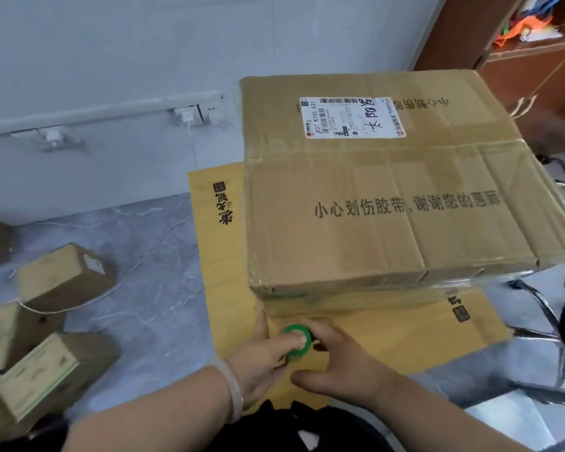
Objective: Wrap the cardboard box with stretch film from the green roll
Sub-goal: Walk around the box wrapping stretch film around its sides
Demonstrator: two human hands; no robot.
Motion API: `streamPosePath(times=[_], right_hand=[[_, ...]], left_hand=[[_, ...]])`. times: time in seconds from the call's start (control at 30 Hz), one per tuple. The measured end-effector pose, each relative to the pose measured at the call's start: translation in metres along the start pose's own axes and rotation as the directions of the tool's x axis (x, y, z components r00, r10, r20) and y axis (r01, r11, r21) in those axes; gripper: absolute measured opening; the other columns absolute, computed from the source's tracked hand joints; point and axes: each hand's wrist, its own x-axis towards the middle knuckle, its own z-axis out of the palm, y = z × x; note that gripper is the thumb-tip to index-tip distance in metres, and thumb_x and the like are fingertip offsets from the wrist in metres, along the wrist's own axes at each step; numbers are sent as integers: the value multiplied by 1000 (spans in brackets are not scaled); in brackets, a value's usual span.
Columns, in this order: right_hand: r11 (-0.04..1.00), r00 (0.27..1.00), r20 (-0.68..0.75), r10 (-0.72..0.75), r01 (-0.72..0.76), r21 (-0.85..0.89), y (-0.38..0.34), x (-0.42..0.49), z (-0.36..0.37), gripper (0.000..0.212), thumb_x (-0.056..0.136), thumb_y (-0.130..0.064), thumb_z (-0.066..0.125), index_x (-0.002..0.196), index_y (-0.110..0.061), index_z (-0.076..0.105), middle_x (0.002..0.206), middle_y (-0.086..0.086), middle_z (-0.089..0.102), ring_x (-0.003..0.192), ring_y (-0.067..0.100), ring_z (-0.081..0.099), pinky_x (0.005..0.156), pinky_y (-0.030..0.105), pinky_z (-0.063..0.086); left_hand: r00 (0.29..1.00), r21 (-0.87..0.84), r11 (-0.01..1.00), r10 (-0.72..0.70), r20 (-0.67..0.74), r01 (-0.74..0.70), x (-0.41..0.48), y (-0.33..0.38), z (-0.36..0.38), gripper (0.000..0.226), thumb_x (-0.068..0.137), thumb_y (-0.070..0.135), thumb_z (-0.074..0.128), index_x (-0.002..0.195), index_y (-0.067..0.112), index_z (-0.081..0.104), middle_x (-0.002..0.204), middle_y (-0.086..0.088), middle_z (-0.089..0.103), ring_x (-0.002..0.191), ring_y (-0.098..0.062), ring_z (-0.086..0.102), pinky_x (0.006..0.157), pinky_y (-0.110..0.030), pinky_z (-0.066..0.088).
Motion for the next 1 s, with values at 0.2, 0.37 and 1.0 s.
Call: streamPosePath(times=[0.2, 0.37, 1.0], right_hand=[[998, 999, 31, 29, -30, 50, 1, 10, -8, 60, 64, -42, 74, 120, -36, 53, 122, -17, 58, 115, -5, 52, 102, 21, 41], [999, 985, 173, -13, 5, 45, 3, 15, -26, 70, 72, -41, 75, 135, -45, 45, 136, -31, 47, 125, -14, 42, 109, 21, 36], [944, 793, 599, 111, 105, -314, 32, 8, -125, 93, 74, -42, 67, 147, -40, 9, 147, 0, 29, 130, 16, 37, 107, 30, 33]], left_hand=[[999, -72, 996, 45, 25, -43, 17, -12, 1, 124, 74, 13, 76, 154, 47, -13, 127, -2, 61, 109, -13, 61, 108, -47, 40], [996, -163, 982, 90, -8, -90, 22, -16, 8, 104, 69, 16, 75, 147, 50, 15, 135, -1, 56, 116, -16, 59, 95, -42, 48], [873, -563, 706, 164, -460, -429, 38, -56, 141, 129, 58, 23, 79, 156, 47, -2, 144, -8, 54, 132, -28, 52, 113, -49, 37]])
